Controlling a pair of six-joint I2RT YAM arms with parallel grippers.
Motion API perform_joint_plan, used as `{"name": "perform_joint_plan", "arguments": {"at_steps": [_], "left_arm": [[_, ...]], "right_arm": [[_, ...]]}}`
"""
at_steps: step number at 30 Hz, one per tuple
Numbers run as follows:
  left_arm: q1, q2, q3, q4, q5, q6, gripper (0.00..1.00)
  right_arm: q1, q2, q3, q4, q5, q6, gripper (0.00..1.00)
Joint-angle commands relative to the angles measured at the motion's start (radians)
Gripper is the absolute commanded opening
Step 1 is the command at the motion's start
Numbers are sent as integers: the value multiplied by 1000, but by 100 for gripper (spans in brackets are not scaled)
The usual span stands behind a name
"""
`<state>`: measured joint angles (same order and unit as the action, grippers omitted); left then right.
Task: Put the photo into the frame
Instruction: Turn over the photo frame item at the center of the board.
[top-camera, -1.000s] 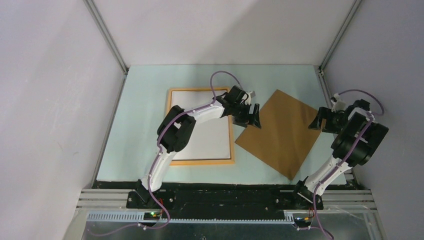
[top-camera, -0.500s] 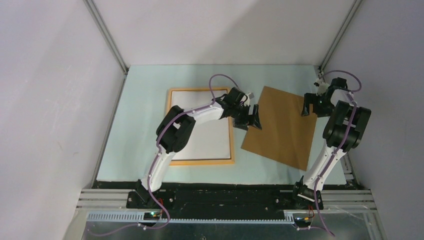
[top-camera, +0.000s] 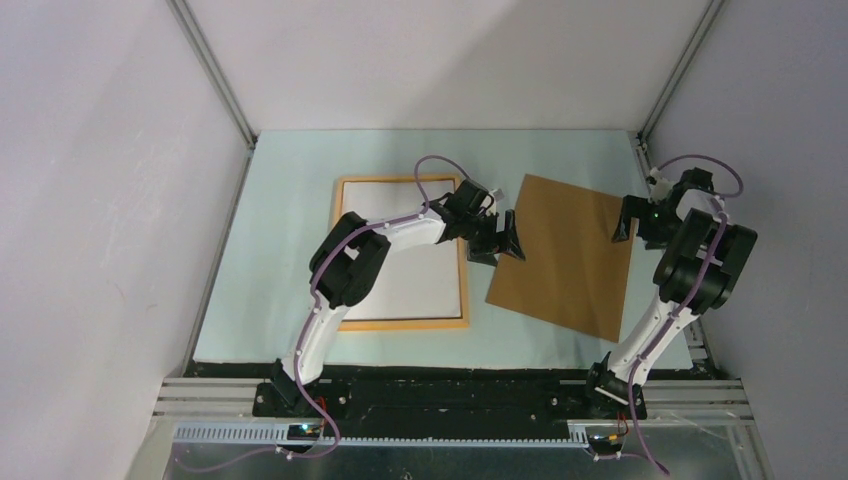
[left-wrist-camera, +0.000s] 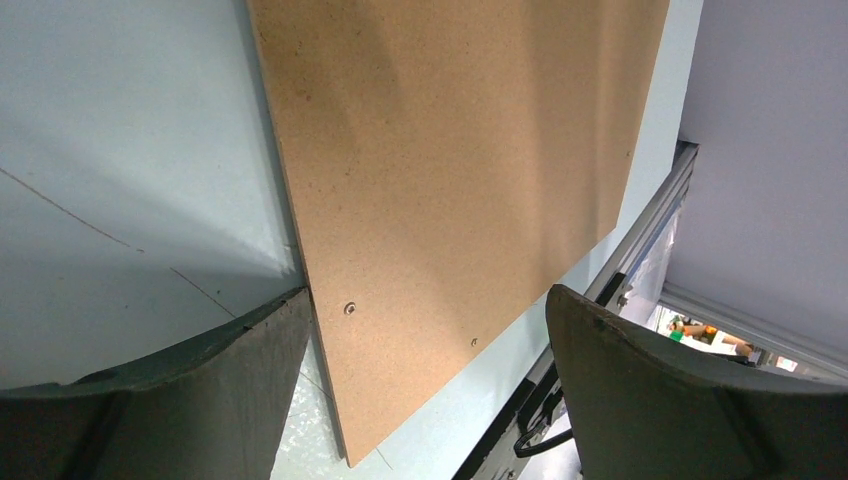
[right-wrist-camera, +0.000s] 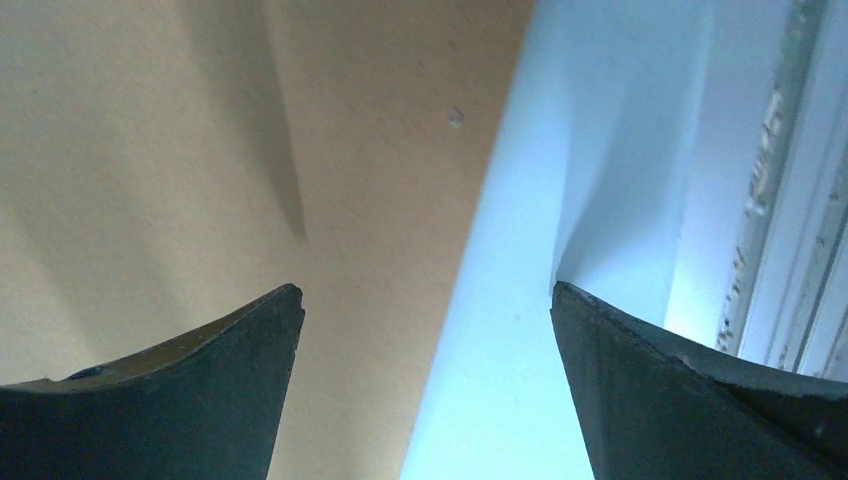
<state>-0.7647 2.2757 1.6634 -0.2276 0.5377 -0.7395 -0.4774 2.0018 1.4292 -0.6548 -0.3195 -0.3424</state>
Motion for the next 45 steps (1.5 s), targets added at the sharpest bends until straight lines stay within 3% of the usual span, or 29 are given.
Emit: {"name": "perform_joint_plan", "arguments": {"at_steps": [1, 13, 24, 33, 45], "left_arm": [[-22, 28, -44, -99, -48, -11, 95], [-27, 22, -34, -97, -45, 17, 95], [-47, 1, -47, -60, -27, 28, 95], [-60, 2, -40, -54, -21, 40, 96], [-60, 23, 2, -51, 34, 60, 95]], "right_arm": [[-48, -24, -80, -55, -6, -20, 99], [-13, -9, -104, -126, -96, -53, 98], [10, 44, -40, -201, -162, -50, 94], [38, 58, 47, -355, -240, -115, 94], [43, -27, 81, -531, -550, -136, 92]]}}
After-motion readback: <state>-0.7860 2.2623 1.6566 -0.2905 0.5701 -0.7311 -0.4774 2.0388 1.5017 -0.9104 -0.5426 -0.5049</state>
